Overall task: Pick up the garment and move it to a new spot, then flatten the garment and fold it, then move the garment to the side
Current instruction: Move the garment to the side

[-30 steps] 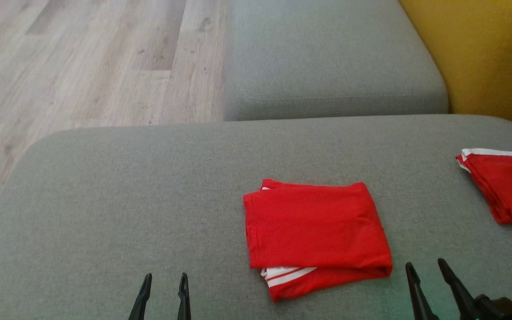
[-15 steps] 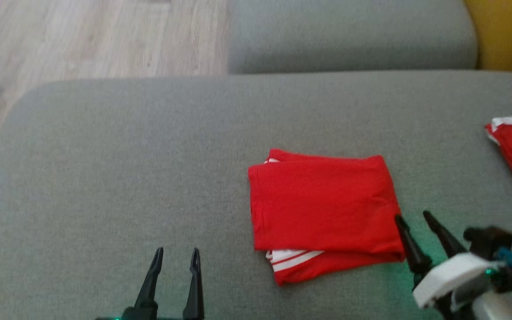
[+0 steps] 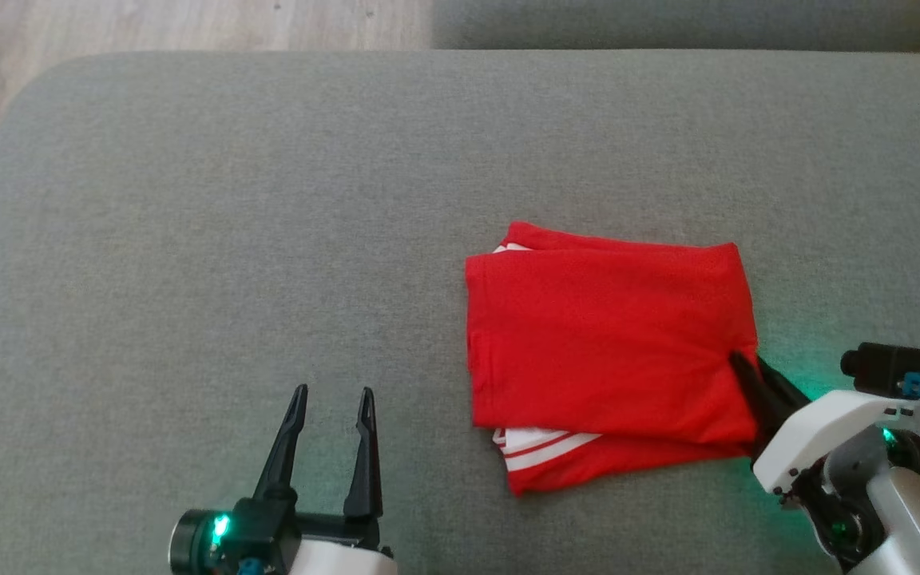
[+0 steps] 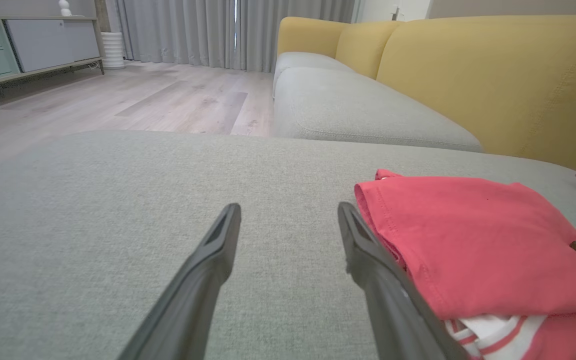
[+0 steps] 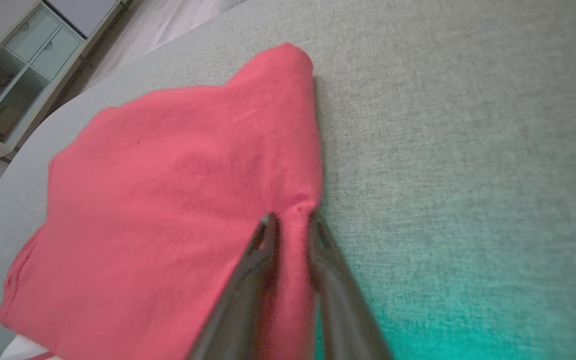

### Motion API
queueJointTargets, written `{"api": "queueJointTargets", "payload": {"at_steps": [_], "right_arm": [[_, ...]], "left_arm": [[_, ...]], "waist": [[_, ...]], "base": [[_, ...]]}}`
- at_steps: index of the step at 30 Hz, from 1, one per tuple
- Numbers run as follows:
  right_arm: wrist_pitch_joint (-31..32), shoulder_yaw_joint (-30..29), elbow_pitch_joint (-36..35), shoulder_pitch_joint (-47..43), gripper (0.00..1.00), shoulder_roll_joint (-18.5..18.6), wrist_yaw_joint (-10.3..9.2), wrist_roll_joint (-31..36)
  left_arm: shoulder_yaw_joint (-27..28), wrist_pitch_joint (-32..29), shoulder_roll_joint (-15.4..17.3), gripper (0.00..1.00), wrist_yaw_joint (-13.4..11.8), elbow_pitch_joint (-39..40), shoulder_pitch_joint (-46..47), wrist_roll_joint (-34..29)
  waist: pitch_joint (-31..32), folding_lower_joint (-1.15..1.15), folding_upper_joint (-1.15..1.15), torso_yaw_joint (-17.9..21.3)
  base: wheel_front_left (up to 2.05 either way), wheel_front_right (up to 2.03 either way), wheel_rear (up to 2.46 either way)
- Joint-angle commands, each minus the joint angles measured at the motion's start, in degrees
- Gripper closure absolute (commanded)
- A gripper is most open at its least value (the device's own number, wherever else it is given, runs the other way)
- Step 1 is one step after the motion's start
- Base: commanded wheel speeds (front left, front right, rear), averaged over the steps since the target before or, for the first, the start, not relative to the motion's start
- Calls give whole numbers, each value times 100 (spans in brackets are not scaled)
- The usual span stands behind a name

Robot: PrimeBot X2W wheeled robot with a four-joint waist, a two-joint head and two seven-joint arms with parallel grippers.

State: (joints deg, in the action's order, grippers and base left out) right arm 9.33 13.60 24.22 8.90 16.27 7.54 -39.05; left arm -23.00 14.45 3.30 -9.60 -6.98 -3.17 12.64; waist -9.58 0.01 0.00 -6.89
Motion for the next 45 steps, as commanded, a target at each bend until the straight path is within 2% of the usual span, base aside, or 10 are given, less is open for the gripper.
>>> {"api": "queueJointTargets", "payload": {"at_steps": [1,7,14,22,29,30,31,34,37,45], "right_arm": [[-41,92,-161,191,100,131,-5,-57],[-216,83,-353,374,100,466,-5,-49],[-114,-314,-725,997,100,1405,-5,78],[208,-1299,-1123,1414,100,2302,-5,364],[451,-2225,-1142,1531,100,2627,-5,568],[471,-2356,-1112,1538,75,2633,-5,633],[468,-2470,-1110,1543,0,2629,-5,737],[364,-2680,-1219,1506,0,2451,-5,1046],[307,-2559,-1468,1307,0,2075,-5,1230],[-248,-1505,-1853,391,0,962,-5,1455]], "left_arm": [[104,55,-42,0,-27,171,221,33],[64,55,-42,0,-32,257,339,151],[-49,55,-42,0,36,717,802,273],[-44,55,-42,0,192,901,1163,344],[2,55,-42,0,298,1019,1356,351],[5,55,-42,0,315,1031,1376,348],[6,55,-42,0,332,1039,1393,345],[30,55,-42,0,379,1062,1439,357],[68,55,-42,0,319,992,1434,233],[184,55,-42,0,214,795,1048,257]], "waist": [[-38,-1,0,40],[-241,-1,0,299],[-769,-1,0,796],[-1277,-1,0,1193],[-1548,-1,0,1324],[-1569,-1,0,1327],[-1584,-1,0,1325],[-1549,-1,0,1300],[-1351,-1,0,1224],[-338,-1,0,879]], "base": [[0,0,0],[0,0,0],[0,0,0],[0,0,0],[0,0,0],[0,0,0],[0,0,0],[0,0,0],[0,0,0],[0,0,0]]}}
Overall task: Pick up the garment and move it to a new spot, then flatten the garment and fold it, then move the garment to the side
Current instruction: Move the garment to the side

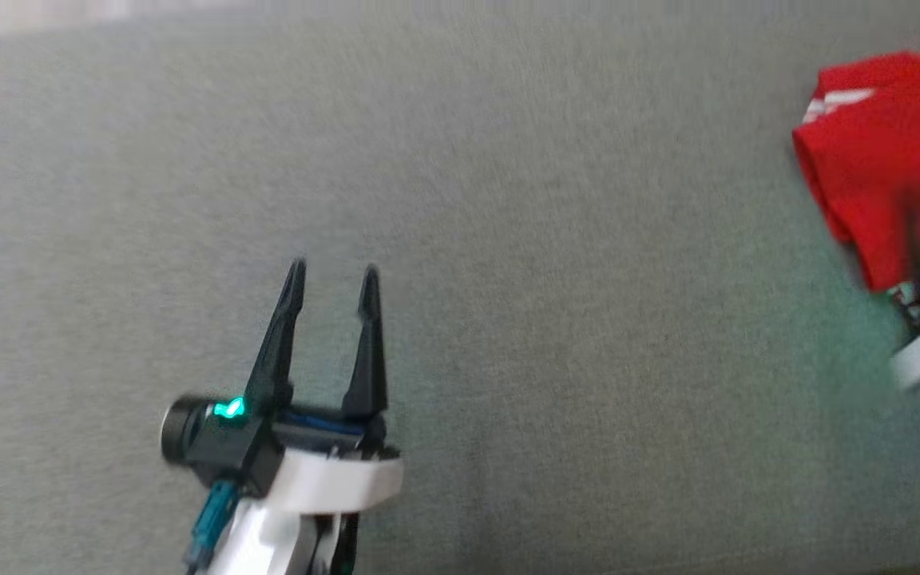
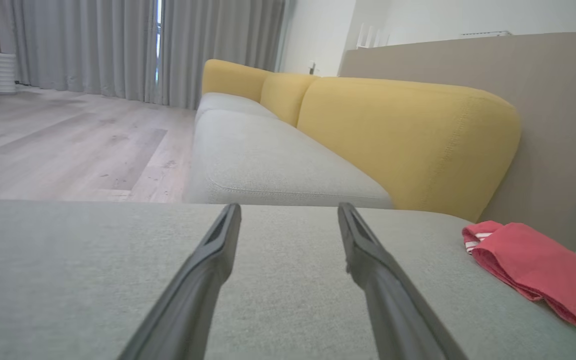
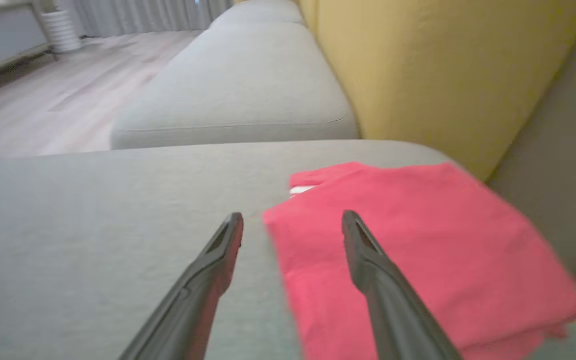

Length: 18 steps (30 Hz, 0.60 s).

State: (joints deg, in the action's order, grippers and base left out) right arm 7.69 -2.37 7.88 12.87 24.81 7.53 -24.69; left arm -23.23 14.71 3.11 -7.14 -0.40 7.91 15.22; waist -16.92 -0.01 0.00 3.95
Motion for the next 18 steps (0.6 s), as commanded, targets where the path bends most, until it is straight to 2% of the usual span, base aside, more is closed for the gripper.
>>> {"api": "queueJointTargets", "payload": {"at_steps": [1,7,10,14,18], "right_arm": [[-191,274,-201,-120,0,-25,-4,33],[-1297,1231,214,-615,0,-586,-4,168],[-1913,1478,566,-792,0,-785,-4,364],[-2242,1417,698,-1068,0,-1119,-4,737],[-2265,1054,155,-1500,0,-1503,-4,1069]], "left_arm": [[232,29,-24,0,-60,110,-139,7],[344,29,-24,0,-89,-69,-590,78],[445,29,-24,0,-72,-160,-823,65],[593,29,-24,0,-95,-64,-1070,-94],[700,29,-24,0,-142,143,-1297,-244]], "waist": [[525,1,0,-264],[1194,1,0,-642],[1504,1,0,-791],[1795,1,0,-954],[1977,1,0,-1004]], "base": [[0,0,0],[0,0,0],[0,0,0],[0,0,0],[0,0,0]]}}
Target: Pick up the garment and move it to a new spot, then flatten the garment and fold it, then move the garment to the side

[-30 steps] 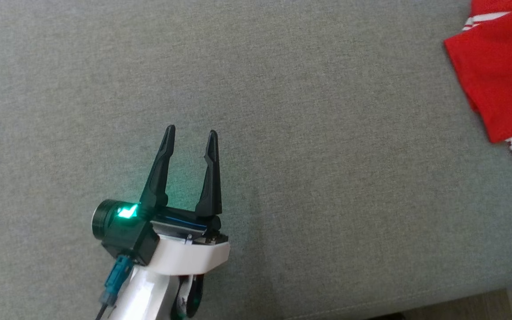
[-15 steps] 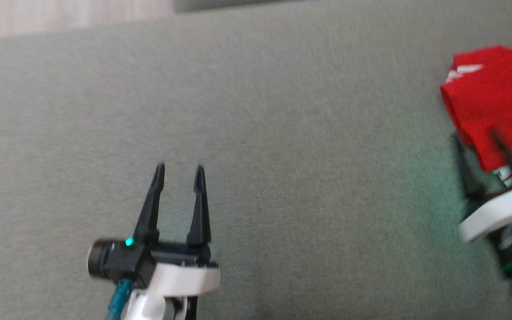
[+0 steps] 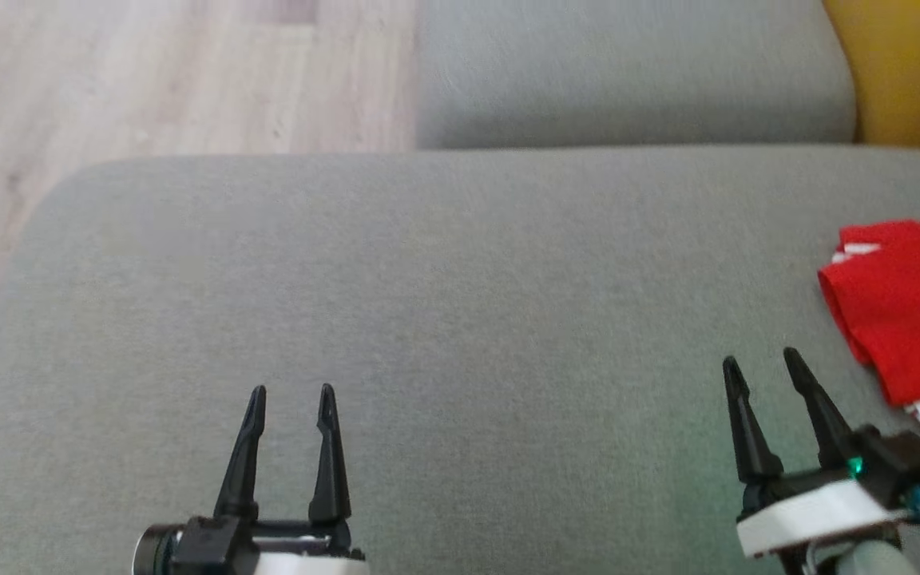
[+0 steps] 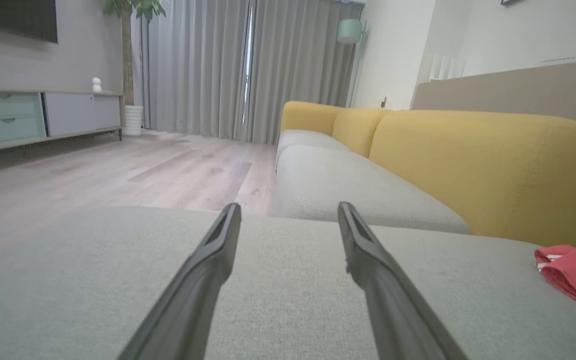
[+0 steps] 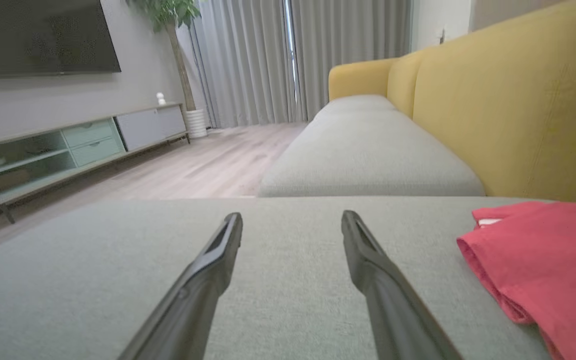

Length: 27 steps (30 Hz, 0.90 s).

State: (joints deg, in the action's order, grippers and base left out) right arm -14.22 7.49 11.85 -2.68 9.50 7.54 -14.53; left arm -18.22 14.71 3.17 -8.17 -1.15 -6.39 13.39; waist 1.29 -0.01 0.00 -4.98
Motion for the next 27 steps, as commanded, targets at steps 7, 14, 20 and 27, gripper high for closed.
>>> {"api": "queueJointTargets", "payload": {"at_steps": [7,14,20,27], "right_arm": [[-76,-131,-884,-685,0,-271,-5,401],[-77,-101,-975,-954,0,-341,-5,455],[-77,-110,-979,-948,0,-319,-5,469],[1,-201,-591,-1190,100,-378,0,313]], "left_arm": [[313,29,-29,0,38,325,-282,-262],[409,29,-29,0,82,293,-468,-269],[389,29,-29,0,97,254,-430,-248],[162,-7,3,100,72,-72,-722,-138]], "waist": [[331,1,0,-45],[398,1,0,41],[414,1,0,50],[403,2,0,66]], "base": [[0,0,0],[0,0,0],[0,0,0],[0,0,0]]}}
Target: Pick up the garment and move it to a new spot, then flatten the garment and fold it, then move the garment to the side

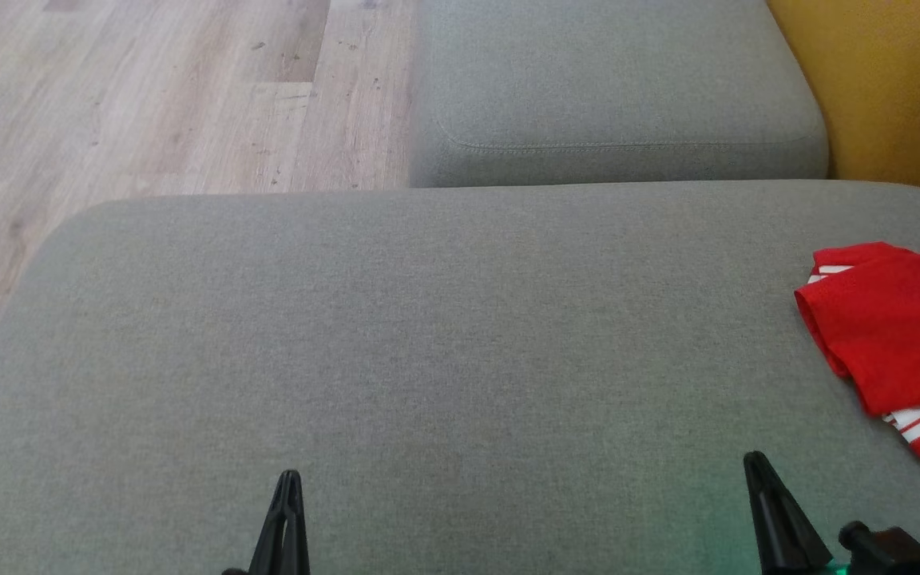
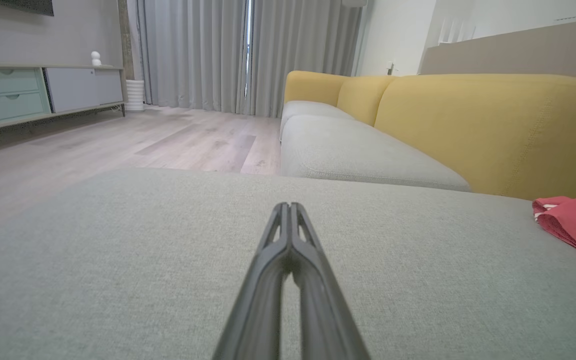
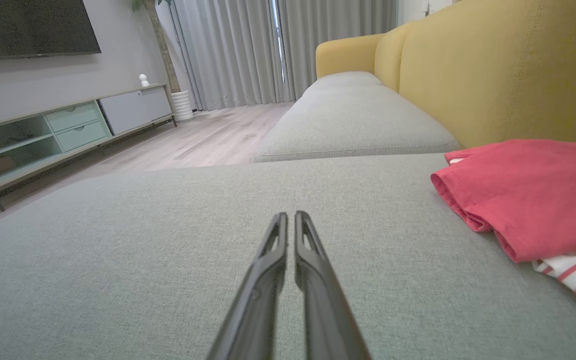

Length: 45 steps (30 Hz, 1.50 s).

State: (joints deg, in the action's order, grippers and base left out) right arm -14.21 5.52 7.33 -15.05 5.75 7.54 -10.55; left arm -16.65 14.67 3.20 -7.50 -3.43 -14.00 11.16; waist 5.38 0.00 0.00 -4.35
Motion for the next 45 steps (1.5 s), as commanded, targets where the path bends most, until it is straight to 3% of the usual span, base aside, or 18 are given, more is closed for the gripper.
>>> {"api": "queueJointTargets", "payload": {"at_steps": [1,45], "right_arm": [[12,-10,-140,60,100,-4,0,-157],[630,-285,156,803,100,14,-2,-3174]], "left_arm": [[19,-13,3,100,10,164,46,157],[647,-614,143,100,557,-311,769,3191]], "waist": [[-11,0,0,7],[-206,0,0,160]], "base": [[0,0,0],[0,0,0]]}}
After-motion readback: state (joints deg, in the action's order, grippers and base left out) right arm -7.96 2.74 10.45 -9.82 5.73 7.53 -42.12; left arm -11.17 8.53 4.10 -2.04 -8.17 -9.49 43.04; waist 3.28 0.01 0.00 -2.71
